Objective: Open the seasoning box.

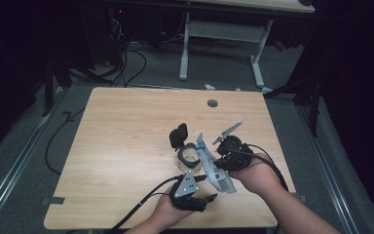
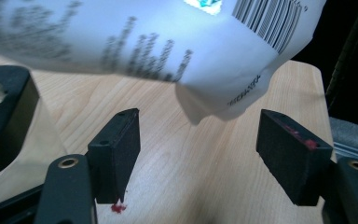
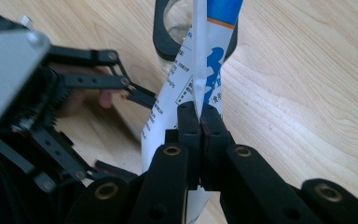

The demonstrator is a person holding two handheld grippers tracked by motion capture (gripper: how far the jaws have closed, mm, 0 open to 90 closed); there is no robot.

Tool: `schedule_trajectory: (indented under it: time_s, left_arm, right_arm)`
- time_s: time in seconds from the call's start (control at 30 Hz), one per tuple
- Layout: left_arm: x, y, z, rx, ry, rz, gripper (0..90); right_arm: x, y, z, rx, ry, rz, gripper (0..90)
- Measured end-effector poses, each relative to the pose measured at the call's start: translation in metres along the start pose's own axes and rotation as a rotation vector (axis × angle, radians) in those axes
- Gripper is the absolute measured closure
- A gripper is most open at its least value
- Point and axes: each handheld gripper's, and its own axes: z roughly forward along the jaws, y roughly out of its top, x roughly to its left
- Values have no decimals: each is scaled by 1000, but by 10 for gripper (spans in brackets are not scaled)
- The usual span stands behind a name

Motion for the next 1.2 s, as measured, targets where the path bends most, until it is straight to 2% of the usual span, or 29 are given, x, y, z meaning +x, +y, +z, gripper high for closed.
schedule_trajectory:
  time_s: [0.27, 0.4, 0.6, 0.77, 0.9, 1.2]
  left_arm:
    - [0, -1, 9, 4, -2, -5, 300]
    - [-1, 0, 8, -4, 3, 0, 310]
    - [-5, 1, 5, -9, 0, 17, 402]
    - [-8, 2, 4, -15, 12, 12, 441]
    - [-11, 2, 1, -24, 22, 35, 442]
    - [-11, 3, -1, -39, 37, 33, 444]
  right_arm:
    - [4, 4, 3, -6, 15, -1, 897]
    - [4, 5, 6, -4, 21, -1, 897]
    - [5, 8, 9, -8, 31, 2, 897]
    - [5, 7, 10, 1, 28, 4, 897]
    - [4, 8, 10, 10, 31, 9, 897]
    - [3, 12, 11, 16, 30, 10, 898]
